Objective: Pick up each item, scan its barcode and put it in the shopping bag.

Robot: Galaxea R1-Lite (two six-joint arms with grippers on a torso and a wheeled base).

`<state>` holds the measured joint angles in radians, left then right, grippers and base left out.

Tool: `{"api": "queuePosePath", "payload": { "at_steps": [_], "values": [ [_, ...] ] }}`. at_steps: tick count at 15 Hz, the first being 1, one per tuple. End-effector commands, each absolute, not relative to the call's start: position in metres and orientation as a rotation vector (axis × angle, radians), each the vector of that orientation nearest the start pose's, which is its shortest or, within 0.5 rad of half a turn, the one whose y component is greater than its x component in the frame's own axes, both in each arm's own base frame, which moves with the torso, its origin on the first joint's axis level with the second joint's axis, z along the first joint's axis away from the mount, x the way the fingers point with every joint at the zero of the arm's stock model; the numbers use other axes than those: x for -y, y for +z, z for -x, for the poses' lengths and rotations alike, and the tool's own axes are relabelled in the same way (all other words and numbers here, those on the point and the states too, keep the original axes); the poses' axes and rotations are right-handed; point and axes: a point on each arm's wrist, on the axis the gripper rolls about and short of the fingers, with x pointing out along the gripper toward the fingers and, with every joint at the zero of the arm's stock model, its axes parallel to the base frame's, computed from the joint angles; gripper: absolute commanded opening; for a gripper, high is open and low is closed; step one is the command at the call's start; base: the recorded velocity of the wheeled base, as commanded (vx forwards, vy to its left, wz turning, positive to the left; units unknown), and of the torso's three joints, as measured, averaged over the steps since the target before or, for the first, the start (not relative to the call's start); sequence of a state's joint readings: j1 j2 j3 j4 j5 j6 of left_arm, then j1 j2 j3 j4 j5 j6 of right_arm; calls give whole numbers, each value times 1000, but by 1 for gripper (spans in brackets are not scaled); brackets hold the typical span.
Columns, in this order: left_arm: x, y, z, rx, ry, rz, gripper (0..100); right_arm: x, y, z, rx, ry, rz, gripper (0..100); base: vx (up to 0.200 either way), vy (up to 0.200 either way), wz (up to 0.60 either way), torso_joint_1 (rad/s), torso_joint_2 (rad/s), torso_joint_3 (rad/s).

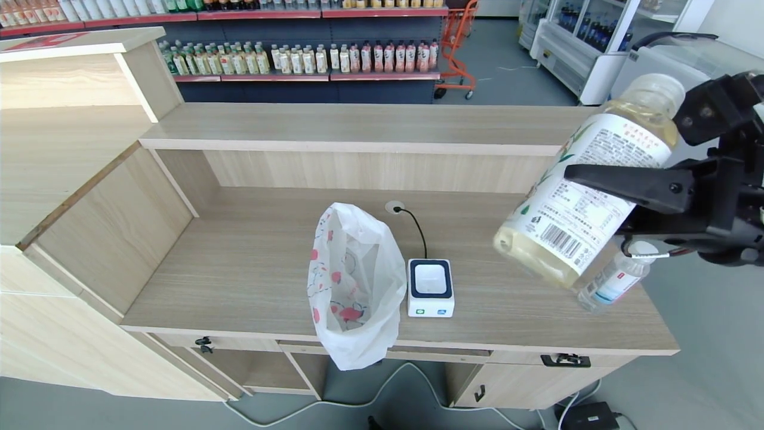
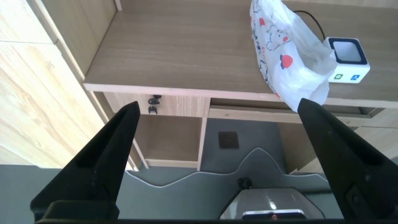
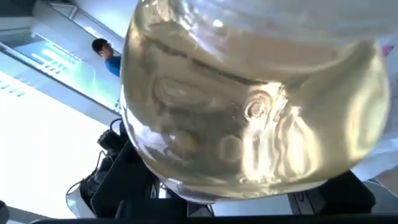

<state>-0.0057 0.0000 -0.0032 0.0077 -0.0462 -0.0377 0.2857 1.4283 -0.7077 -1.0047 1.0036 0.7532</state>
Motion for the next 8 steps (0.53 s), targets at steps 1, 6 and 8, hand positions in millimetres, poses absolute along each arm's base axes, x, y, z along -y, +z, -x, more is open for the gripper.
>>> {"api": "queuePosePath", "payload": {
  "at_steps": [1, 6, 8],
  "values": [
    [1, 76, 23, -6, -52, 38, 100, -90, 281, -177, -171, 1428, -521, 0, 0, 0, 0, 0, 0, 0],
    [1, 76, 23, -6, -52, 38, 100, -90, 279, -148, -233, 1550, -519, 0, 0, 0, 0, 0, 0, 0],
    [1, 76, 23, -6, -52, 38, 100, -89, 277, -146, -245, 1557, -516, 0, 0, 0, 0, 0, 0, 0]
  ]
}}
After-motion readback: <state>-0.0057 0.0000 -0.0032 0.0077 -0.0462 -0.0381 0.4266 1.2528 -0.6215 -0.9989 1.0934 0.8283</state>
